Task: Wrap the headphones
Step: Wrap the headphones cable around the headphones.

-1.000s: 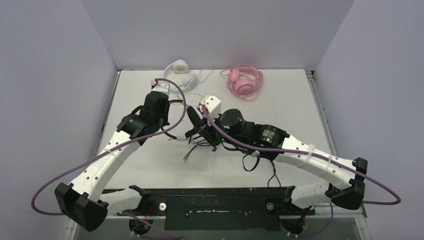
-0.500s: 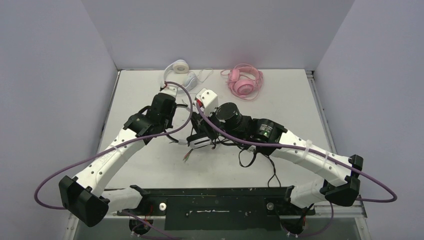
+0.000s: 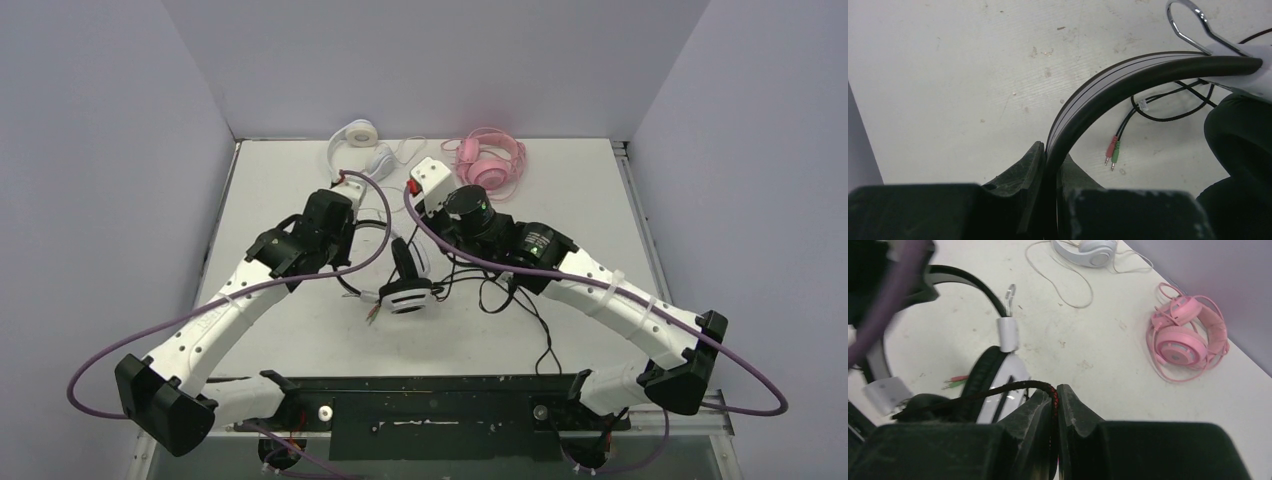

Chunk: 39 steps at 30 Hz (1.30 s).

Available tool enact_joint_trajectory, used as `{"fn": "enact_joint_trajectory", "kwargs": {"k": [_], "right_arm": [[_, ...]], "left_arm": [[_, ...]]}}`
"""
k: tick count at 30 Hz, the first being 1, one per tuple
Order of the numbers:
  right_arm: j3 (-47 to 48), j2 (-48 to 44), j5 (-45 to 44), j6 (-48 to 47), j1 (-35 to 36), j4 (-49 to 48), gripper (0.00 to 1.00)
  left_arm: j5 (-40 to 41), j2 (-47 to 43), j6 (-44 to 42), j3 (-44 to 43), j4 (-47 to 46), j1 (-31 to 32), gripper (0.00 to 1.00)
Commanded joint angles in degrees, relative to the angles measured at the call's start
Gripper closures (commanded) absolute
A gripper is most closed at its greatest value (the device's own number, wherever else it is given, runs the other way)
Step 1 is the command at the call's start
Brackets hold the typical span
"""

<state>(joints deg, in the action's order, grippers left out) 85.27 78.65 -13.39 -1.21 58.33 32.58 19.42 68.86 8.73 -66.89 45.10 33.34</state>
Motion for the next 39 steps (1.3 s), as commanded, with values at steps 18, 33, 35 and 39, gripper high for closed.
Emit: {"fn": "enact_joint_trajectory", "kwargs": {"k": [18,33,35,39], "right_arm": [[-17.56,-1.74,27.20,-0.70,-18.62,-26.23,0.80],[-38.35,1.21,42.93,3.66,-24.17,-69.28,0.54],[-38.77,3.63,43.69,4.69,-24.93,-74.26,0.55],[-39.09,9.40,50.19,9.07,-26.94,-84.39,0.57]], "left_arm": [[-33.90,-7.60,6.91,-9.75,6.19,0.32,1.00],[-35.29,2.68,17.95,-35.54,16.13,0.23,1.00],[-35.43,4.35,18.95,-38.11,16.33,0.23,1.00],[-35.07,7.07,21.63,-42.34,15.44,0.00,1.00]]}}
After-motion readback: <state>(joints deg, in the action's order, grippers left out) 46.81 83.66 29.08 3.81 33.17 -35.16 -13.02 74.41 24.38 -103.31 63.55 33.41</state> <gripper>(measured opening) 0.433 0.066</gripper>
